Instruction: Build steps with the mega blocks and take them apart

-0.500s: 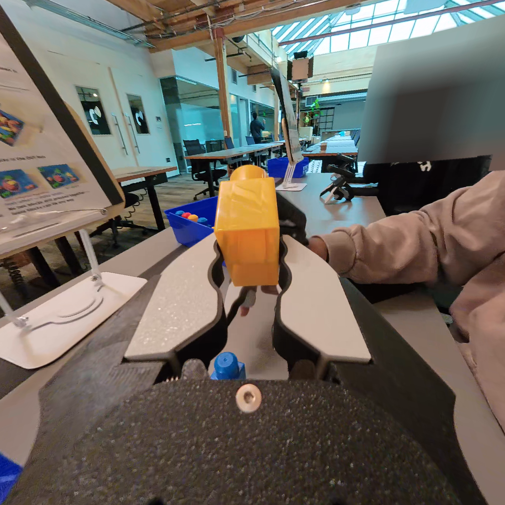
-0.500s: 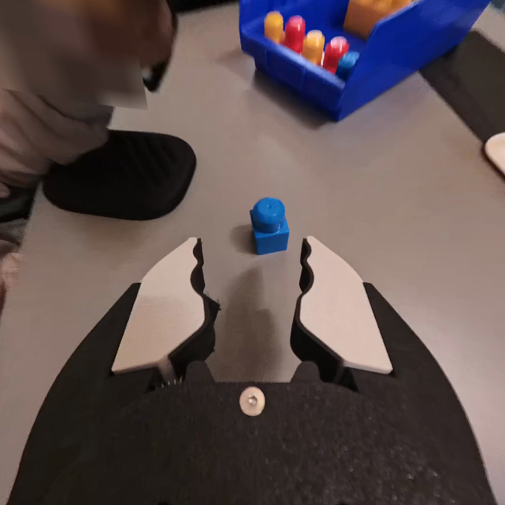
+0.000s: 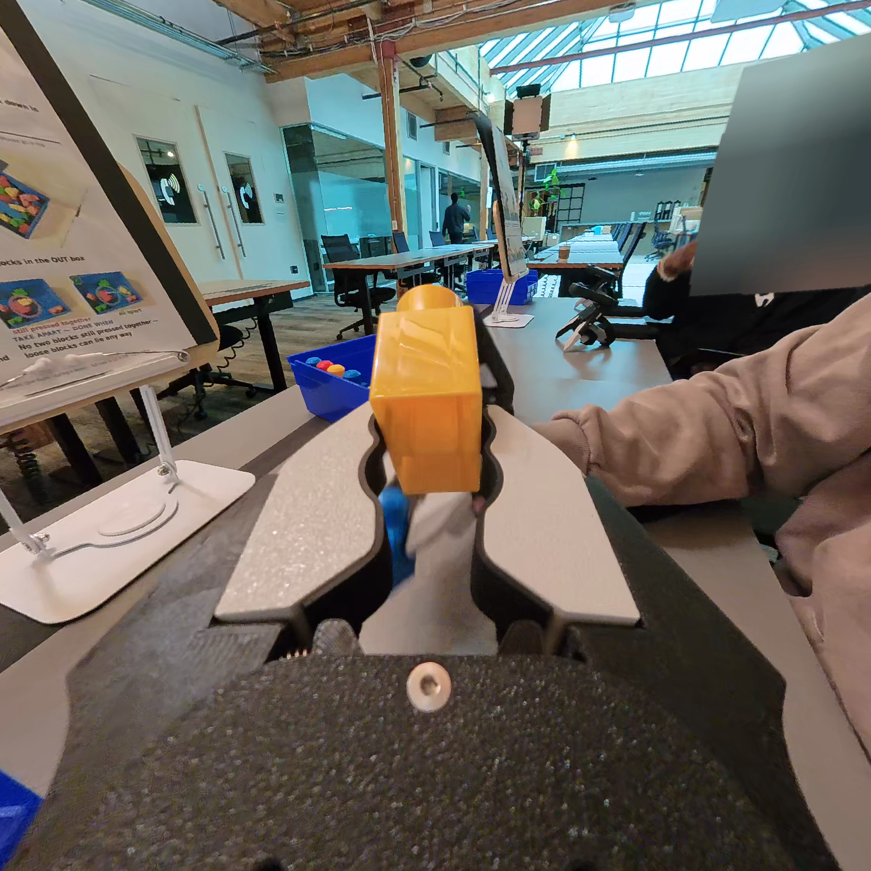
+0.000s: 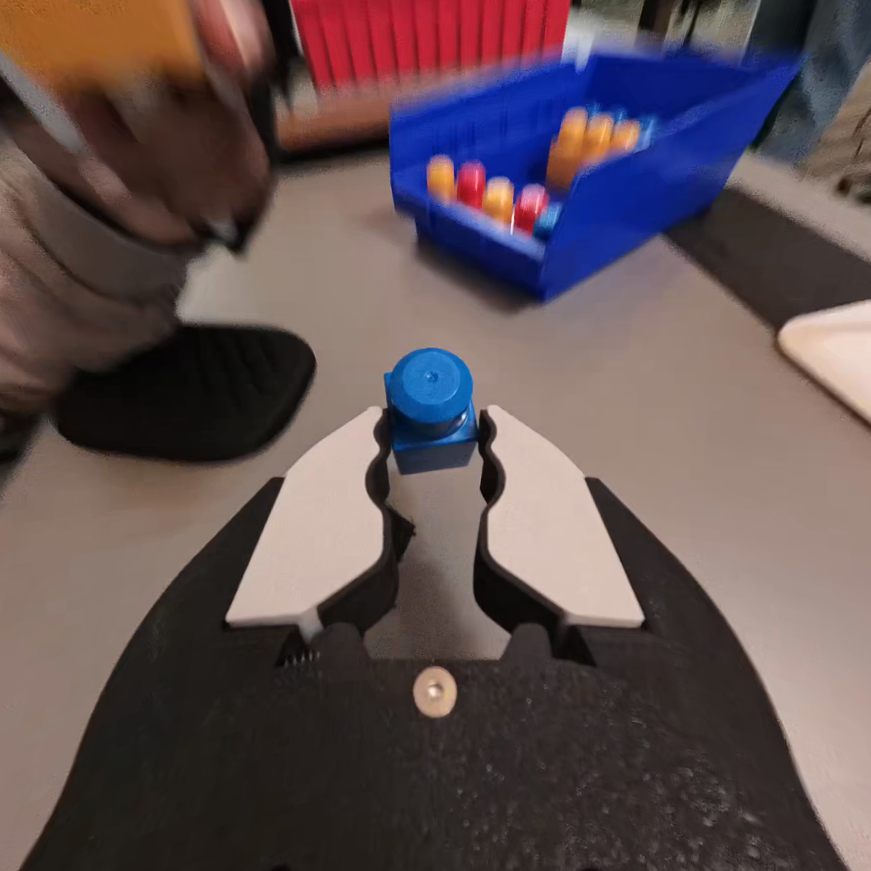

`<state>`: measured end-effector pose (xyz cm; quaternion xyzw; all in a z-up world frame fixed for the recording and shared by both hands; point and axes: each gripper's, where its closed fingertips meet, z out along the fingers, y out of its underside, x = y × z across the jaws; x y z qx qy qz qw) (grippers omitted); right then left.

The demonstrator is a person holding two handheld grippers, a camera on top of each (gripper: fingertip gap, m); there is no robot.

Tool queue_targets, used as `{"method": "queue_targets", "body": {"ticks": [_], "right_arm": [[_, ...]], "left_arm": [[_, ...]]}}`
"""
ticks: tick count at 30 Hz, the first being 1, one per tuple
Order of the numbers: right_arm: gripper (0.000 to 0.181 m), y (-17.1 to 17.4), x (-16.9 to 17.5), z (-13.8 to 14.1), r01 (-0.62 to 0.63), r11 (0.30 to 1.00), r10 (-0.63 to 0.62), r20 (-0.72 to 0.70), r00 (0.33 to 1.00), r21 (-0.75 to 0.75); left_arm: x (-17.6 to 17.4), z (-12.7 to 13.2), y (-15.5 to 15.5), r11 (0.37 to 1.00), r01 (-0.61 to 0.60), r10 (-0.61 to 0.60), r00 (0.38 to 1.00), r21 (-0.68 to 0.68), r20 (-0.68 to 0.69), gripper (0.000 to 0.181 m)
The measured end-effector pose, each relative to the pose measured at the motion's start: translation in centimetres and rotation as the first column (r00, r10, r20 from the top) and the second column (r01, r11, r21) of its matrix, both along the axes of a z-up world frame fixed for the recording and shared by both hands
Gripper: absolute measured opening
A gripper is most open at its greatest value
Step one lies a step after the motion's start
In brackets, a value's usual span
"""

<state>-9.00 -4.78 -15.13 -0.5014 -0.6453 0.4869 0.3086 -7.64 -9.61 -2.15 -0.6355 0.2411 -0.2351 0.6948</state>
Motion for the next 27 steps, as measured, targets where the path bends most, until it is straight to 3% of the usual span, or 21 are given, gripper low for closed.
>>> {"method": "queue_targets", "body": {"ticks": [1,3,5,9,11,18,27], "right_arm": [[0.035,0.5,0.6,2.4,0.000,0.998,-0.007,-0.115,0.993,-0.067],[0.035,1.5,2.7,8.0,-0.054,0.969,-0.044,-0.382,0.923,-0.242],[0.035,2.7,5.3,12.3,-0.144,0.906,-0.109,-0.548,0.830,-0.397],[0.035,1.7,8.1,16.0,-0.293,0.851,-0.094,-0.676,0.731,-0.435],[0.035,0.5,8.2,16.3,-0.317,0.855,-0.057,-0.682,0.729,-0.410],[0.035,-1.5,6.8,13.8,-0.279,0.916,0.071,-0.569,0.819,-0.287],[0.035,-2.4,6.9,9.5,-0.290,0.938,0.230,-0.285,0.930,-0.191]], "left_arm": [[0.2,0.0,0.0,1.000,0.007,-0.007,1.000,-0.003,0.009,0.038],[0.5,-0.2,0.1,1.000,0.020,-0.019,1.000,-0.014,0.025,0.038],[1.0,-0.4,0.3,0.999,0.031,-0.030,0.999,-0.027,0.028,0.038],[2.5,-1.2,0.9,0.995,0.069,-0.067,0.997,-0.067,0.023,0.038],[3.3,-1.7,1.1,0.993,0.087,-0.086,0.996,-0.084,0.016,0.038],[4.3,-3.5,1.4,0.978,0.113,-0.121,0.992,-0.177,-0.035,0.038],[4.4,-6.7,0.8,0.940,0.134,-0.199,0.963,-0.314,-0.183,0.037]]}}
